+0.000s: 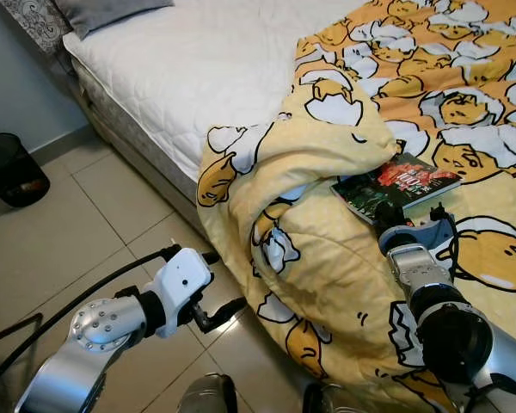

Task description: Clean up the room

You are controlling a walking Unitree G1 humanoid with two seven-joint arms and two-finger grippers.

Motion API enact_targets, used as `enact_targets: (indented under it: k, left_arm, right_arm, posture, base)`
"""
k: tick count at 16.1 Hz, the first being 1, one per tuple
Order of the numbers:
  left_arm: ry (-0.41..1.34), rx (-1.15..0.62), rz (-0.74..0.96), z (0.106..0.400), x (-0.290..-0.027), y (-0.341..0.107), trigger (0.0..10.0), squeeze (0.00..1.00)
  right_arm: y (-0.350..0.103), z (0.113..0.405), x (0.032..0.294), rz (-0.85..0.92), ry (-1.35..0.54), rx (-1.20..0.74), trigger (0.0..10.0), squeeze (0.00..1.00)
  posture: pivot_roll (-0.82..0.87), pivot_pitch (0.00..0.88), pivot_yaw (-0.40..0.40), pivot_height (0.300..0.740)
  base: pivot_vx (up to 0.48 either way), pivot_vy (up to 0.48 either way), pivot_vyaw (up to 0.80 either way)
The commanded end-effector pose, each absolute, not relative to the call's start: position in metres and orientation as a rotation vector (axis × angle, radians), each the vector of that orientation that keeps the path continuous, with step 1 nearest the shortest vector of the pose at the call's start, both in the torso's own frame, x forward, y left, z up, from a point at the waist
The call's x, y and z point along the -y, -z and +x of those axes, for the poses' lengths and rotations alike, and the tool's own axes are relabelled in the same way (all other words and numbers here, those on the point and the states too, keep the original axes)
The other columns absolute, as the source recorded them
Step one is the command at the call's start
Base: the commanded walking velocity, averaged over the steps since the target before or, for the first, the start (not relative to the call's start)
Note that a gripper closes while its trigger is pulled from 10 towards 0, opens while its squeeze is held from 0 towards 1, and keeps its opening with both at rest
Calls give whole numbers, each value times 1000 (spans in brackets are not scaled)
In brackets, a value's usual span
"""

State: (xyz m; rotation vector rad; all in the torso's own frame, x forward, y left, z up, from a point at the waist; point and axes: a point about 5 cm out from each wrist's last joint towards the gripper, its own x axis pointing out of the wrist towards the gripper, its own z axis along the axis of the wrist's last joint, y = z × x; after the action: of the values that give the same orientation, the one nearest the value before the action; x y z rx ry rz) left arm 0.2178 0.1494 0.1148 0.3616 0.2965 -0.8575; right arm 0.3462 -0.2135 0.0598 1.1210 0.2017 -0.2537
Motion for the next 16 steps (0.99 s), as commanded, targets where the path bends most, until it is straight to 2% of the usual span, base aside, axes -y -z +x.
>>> enact_targets:
  k: [1, 2, 6, 7, 8, 9, 11, 12, 13, 14, 16]
  left_arm:
    - [845, -286, 379, 220, -149, -114, 10000, 729]
    - [798, -255, 368, 226, -148, -114, 10000, 729]
    - [620, -188, 297, 244, -149, -115, 10000, 714]
    - [513, -164, 282, 257, -152, -117, 10000, 624]
    - [465, -151, 253, 262, -154, -119, 10000, 443]
    - [424, -137, 224, 266, -155, -121, 10000, 408]
    - [374, -109, 252, 268, -156, -122, 10000, 235]
    - [353, -104, 272, 267, -157, -121, 10000, 227]
    - [323, -106, 270, 266, -159, -120, 10000, 224]
    - [285, -101, 263, 267, -163, -120, 10000, 220]
    - [275, -93, 256, 268, -164, -120, 10000, 224]
  right_arm:
    - [-66, 349, 218, 1086, 233, -178, 0, 0]
    - [-70, 349, 224, 998, 212, -153, 0, 0]
    - [-88, 345, 244, 787, 207, 14, 0, 0]
    - [-100, 333, 252, 663, 227, 106, 0, 0]
    - [-104, 327, 251, 620, 225, 127, 0, 0]
    - [-108, 320, 247, 555, 215, 145, 0, 0]
    - [-115, 303, 232, 295, 154, 155, 0, 0]
    - [-117, 295, 221, 178, 125, 138, 4588, 0]
    - [-120, 289, 215, 111, 139, 120, 10000, 0]
    - [-126, 280, 206, -19, 143, 119, 10000, 0]
    - [-122, 272, 198, -61, 149, 104, 10000, 0]
  posture:
    - [155, 37, 19, 740]
    - [130, 2, 23, 740]
    - [42, 0, 71, 740]
    - [27, 0, 80, 740]
    - [19, 0, 84, 740]
    - [12, 0, 82, 740]
    - [14, 0, 75, 740]
    - [16, 0, 65, 740]
    - [11, 0, 59, 740]
    - [10, 0, 52, 740]
    - [11, 0, 47, 740]
  base:
    - [0, 0, 0]
    - [0, 0, 0]
    - [0, 0, 0]
    - [0, 0, 0]
    - [0, 0, 0]
    - [0, 0, 0]
    - [0, 0, 0]
    - [0, 0, 0]
    - [0, 0, 0]
    - [0, 255, 0]
    - [0, 255, 0]
